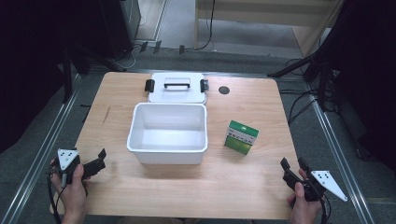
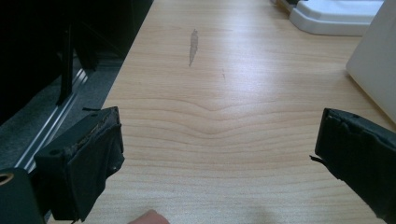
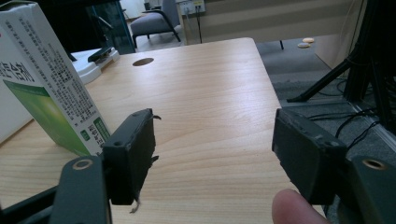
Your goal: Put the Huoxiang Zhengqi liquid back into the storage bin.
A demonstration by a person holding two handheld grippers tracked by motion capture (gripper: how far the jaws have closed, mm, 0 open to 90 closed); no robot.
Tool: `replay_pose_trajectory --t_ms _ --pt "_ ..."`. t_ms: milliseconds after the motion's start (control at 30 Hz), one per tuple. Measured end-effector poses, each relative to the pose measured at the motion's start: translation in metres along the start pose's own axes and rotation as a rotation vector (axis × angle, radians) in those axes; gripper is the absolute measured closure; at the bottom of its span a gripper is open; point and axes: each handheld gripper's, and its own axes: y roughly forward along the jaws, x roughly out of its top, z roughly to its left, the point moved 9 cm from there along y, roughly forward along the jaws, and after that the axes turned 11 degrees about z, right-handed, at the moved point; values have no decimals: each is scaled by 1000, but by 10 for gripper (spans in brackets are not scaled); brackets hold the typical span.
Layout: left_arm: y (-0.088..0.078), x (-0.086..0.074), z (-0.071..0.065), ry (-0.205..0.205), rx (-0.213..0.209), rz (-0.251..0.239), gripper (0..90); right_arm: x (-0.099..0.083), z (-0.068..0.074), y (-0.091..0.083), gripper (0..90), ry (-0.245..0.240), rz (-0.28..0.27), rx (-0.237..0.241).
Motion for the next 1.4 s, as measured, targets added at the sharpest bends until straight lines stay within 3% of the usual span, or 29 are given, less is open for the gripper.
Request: replay_pose_trajectory --t_ms 133,200,300,433,500,533,567,600,633,667,733,767,833,1000,1167,1333,1400 --pt "1 0 0 0 11 7 17 0 5 1 286 -42 9 10" --pt "1 0 0 -2 10 5 17 1 7 -1 333 -55 8 26" --pt "1 0 0 0 18 4 17 2 6 -1 354 -51 10 27" --pt "0 0 1 -1 16 0 17 5 3 -3 360 -80 26 -36" --pt "0 0 4 -16 29 -1 17 6 3 -5 361 -99 32 -40" --pt "0 0 7 -24 37 1 17 6 9 -8 369 -124 75 21" --pt "-1 0 9 -37 40 3 17 6 12 -9 368 -133 90 52" --pt "-1 0 9 -37 40 3 17 6 12 -9 368 -133 90 52" --pt "-1 0 10 -42 36 0 17 7 16 -10 354 -154 103 83" --pt "-1 -1 9 -39 37 4 17 7 21 -10 297 -182 133 77" --pt "-1 -1 9 -31 40 4 17 6 23 -9 288 -195 157 83" --pt "-1 -1 8 -27 40 5 17 4 30 -8 276 -219 199 114" --pt "0 -1 7 -26 36 9 17 2 35 -6 269 -253 248 131" --pt "1 -1 7 -24 44 22 17 6 41 -3 234 -290 321 181" --pt "1 -1 7 -27 42 20 17 17 41 -3 225 -339 396 201" --pt "1 -1 7 -21 48 16 17 29 49 -3 253 -392 507 275" --pt "1 -1 6 -12 52 21 17 31 52 0 264 -416 556 272"
